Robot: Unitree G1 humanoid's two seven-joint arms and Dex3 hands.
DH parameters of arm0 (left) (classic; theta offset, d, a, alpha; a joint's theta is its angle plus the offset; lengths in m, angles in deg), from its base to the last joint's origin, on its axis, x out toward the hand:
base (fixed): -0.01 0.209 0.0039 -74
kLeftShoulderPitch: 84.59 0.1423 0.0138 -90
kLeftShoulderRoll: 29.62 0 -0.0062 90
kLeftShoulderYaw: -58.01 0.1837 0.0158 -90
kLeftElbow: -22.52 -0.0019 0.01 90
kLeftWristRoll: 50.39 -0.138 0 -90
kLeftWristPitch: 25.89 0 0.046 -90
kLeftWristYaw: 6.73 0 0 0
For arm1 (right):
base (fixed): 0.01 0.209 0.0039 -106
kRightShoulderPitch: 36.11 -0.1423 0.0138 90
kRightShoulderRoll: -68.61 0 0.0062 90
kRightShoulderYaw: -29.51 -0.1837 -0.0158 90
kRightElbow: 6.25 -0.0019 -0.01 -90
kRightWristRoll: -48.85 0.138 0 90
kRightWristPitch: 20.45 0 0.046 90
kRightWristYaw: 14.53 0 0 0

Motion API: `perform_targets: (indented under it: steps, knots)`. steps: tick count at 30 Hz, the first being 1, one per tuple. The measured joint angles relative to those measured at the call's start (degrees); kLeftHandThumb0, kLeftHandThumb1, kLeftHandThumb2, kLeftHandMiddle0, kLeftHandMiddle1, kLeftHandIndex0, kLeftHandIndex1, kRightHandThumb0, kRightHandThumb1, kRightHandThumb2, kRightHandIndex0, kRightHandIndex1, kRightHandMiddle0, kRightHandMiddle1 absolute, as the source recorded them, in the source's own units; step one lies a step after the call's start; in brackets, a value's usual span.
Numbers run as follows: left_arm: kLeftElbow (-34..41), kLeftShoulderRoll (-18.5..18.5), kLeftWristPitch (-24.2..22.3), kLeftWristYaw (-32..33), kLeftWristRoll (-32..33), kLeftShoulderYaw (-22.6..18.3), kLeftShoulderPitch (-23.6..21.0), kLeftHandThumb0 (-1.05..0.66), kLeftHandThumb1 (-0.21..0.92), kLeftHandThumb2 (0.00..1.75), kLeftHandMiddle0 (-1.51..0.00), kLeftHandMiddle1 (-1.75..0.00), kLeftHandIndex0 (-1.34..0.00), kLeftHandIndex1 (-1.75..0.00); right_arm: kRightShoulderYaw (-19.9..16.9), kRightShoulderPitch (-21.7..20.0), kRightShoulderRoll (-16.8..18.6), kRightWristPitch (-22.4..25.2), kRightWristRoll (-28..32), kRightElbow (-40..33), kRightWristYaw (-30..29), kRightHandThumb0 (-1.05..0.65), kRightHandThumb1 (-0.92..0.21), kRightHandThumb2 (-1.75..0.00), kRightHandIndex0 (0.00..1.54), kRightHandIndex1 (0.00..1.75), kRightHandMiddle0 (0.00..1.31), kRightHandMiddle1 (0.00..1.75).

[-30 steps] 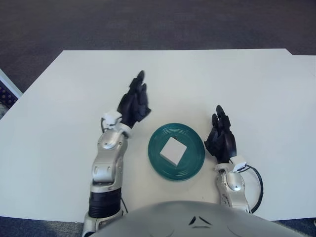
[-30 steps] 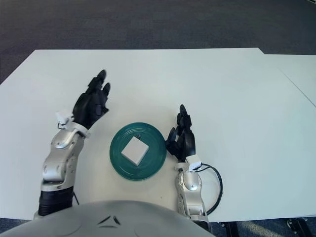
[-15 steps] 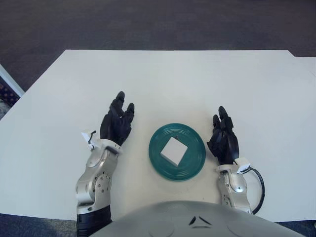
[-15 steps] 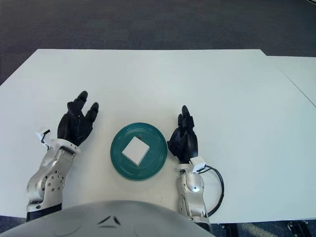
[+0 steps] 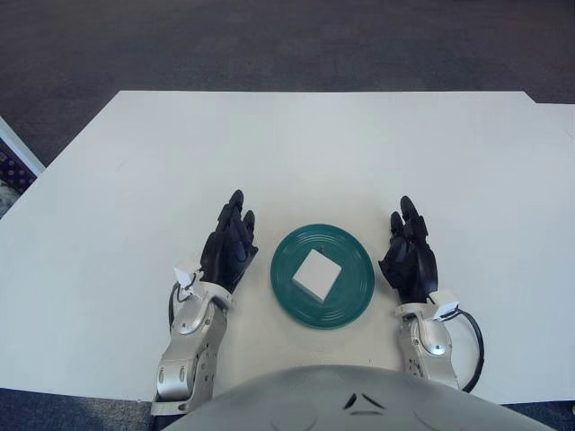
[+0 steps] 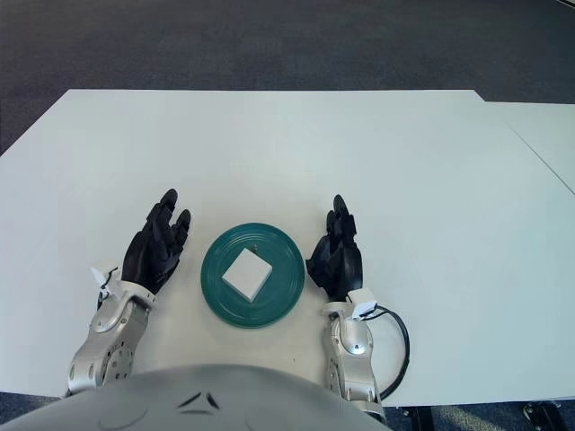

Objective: Put the charger into the plate.

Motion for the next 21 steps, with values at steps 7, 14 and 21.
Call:
perform_targets:
  steps: [7, 14, 21]
  knots:
    - [-7.31, 1.61, 11.43, 3.35, -7.82, 2.70, 0.35, -1.05, 0.92, 0.98, 0.00, 0.00, 0.00, 0.00, 0.10, 0.20, -0.29, 1.79, 0.09, -1.13, 1.09, -0.94, -0.92, -0.95, 0.01, 0.00, 0.00, 0.21]
    - [-9.61, 1.88, 16.83, 8.58, -13.14, 6.27, 1.55, -1.05, 0.92, 0.96, 0.00, 0.00, 0.00, 0.00, 0.15, 0.59, -0.88, 3.57, 0.15, -2.49, 2.41, -0.94, -0.92, -0.96, 0.01, 0.00, 0.00, 0.22]
    - [-11.60, 1.66, 20.65, 12.02, -13.72, 7.98, 1.64, -1.05, 0.92, 0.95, 0.00, 0.00, -0.04, -0.02, 0.09, 0.78, -0.96, 4.45, 0.30, -3.15, 3.02, -0.96, -0.92, -0.95, 0.00, 0.00, 0.00, 0.20]
